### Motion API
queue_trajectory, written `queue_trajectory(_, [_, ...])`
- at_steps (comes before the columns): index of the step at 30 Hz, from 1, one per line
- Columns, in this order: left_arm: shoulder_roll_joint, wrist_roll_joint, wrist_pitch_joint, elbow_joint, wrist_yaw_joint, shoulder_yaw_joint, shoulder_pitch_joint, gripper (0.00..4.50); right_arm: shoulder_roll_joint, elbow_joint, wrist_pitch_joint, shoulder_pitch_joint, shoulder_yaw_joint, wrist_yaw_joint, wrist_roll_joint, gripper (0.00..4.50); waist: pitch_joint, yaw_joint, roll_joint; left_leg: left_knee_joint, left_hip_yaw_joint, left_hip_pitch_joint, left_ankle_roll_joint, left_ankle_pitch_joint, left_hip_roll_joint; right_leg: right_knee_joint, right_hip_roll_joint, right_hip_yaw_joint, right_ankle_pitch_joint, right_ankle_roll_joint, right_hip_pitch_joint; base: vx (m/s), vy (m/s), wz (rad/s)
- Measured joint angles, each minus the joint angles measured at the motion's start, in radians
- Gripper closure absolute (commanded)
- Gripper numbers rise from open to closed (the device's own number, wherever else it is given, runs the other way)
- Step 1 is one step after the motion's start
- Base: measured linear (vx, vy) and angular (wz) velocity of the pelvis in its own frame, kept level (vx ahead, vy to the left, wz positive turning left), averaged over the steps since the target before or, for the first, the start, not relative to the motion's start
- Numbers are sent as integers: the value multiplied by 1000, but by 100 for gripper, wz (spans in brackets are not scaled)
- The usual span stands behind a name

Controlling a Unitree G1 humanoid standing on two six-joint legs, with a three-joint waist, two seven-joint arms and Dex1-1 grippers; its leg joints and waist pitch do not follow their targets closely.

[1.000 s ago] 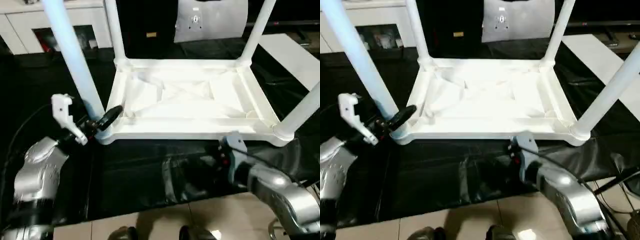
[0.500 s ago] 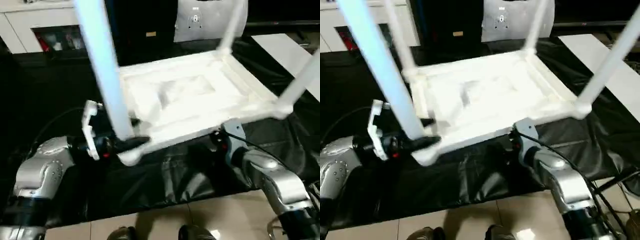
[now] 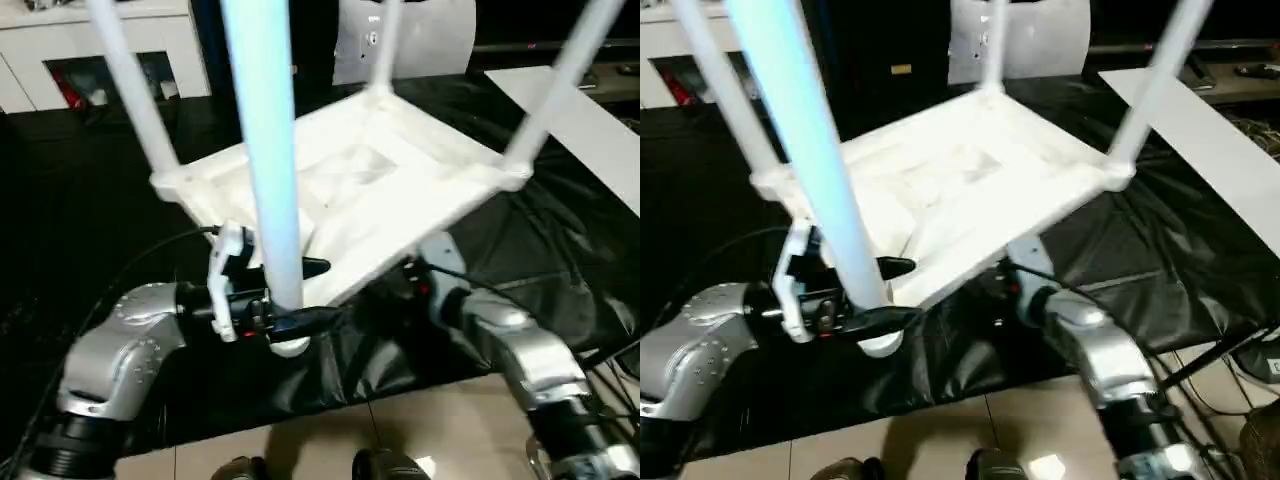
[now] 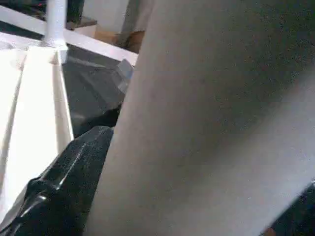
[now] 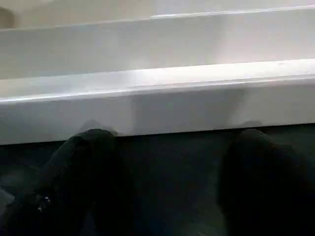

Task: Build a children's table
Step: Rotate table base

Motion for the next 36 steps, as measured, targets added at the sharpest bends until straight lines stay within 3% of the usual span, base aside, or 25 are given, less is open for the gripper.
queue_trajectory(8, [-74,74,-42,5,75,-31,-5,2,52,68,-70,-30,36,29,-53,0,-2,-2,-6,2,0,0,0,0,0,0,0,0,3,-6,1,0,0,0])
queue_trajectory(21, [-132,86,-57,36,100,-61,-27,2,79,109,-119,-45,42,46,-98,0,-5,-6,-10,3,0,0,0,0,1,0,0,-1,4,-7,1,0,0,0])
queue_trajectory(27, [-123,81,-35,12,85,-82,-27,2,81,171,-155,-76,11,16,-113,0,-5,-5,-10,4,0,0,0,0,1,1,0,-1,5,-7,2,0,0,0])
queue_trajectory(32, [-116,69,-20,-19,46,-128,-25,2,66,253,-191,-141,-35,-42,-131,0,-5,12,-10,5,0,0,1,0,1,1,0,-1,5,-7,2,0,0,0])
queue_trajectory(36, [-119,64,0,-28,49,-129,-25,2,91,281,-210,-147,-44,-41,-132,0,-5,9,-10,5,0,0,1,0,2,3,0,-1,5,-7,2,0,0,0])
